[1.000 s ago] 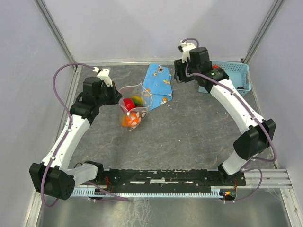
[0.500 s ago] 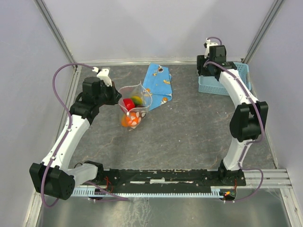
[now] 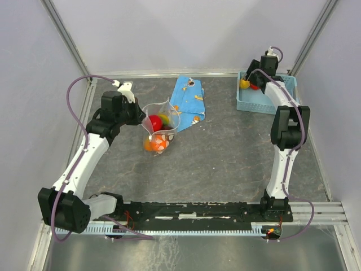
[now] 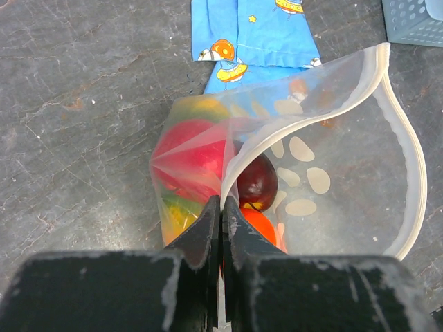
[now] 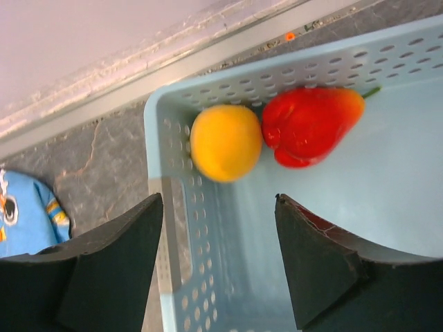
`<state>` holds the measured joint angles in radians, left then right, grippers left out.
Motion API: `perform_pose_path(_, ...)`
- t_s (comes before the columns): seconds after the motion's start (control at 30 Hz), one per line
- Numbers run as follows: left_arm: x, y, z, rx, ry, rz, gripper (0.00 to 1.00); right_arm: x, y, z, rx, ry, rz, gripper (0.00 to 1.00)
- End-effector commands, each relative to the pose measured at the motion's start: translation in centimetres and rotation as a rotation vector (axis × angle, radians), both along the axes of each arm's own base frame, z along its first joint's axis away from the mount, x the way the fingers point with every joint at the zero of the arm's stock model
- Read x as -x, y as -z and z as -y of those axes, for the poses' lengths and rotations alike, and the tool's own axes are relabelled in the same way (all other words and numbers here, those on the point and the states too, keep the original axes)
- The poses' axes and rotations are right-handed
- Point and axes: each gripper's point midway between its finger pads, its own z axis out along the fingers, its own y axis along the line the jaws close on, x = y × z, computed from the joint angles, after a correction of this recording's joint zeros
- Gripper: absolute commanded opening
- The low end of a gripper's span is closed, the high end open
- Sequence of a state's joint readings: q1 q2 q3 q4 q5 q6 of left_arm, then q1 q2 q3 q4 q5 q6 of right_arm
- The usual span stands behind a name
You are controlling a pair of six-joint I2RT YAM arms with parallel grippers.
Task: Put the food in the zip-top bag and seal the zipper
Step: Pick up the fake fruit from the bin.
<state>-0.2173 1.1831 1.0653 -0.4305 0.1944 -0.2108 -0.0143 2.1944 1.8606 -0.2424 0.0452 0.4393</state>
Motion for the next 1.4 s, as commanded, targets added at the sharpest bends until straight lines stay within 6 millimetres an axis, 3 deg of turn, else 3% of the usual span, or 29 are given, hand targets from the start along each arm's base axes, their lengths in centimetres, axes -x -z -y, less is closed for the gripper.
perform_pose_path(0.0,-0.7,-1.1,0.3,0.04,-0.001,0.03,0.03,-4.1,-2.3,-0.1,-0.071,0.067,0.158,0.75)
perform_pose_path(0.23,-0.7,-0.9,0.4,0.043,0.006,0.024,0.03,-6.2,0.3,-0.4,-0.122,0.084,0.18,0.76)
perform_pose_path(0.53,-0.7,-0.8,0.5,0.047,0.011,0.019,0.03,-6.6,5.3,0.5,-0.177,0.181,0.132,0.75)
perform_pose_path(0.83,-0.7,-1.0,0.6,0.052,0.013,0.024,0.03,-6.7,7.7,0.2,-0.186,0.157,0.099,0.74)
perform_pose_path(1.07,-0.6,-1.1,0.7,0.057,0.015,0.025,0.03,-5.6,6.9,0.6,-0.174,0.134,0.117,0.58)
perform_pose_path(1.17,-0.6,-1.2,0.8,0.062,0.019,0.027,0.03,-4.7,5.6,0.8,-0.138,0.112,0.127,0.51)
perform_pose_path(1.37,-0.4,-1.6,1.0,0.076,0.032,0.035,0.03,-2.3,1.7,0.8,-0.081,0.072,0.16,0.49)
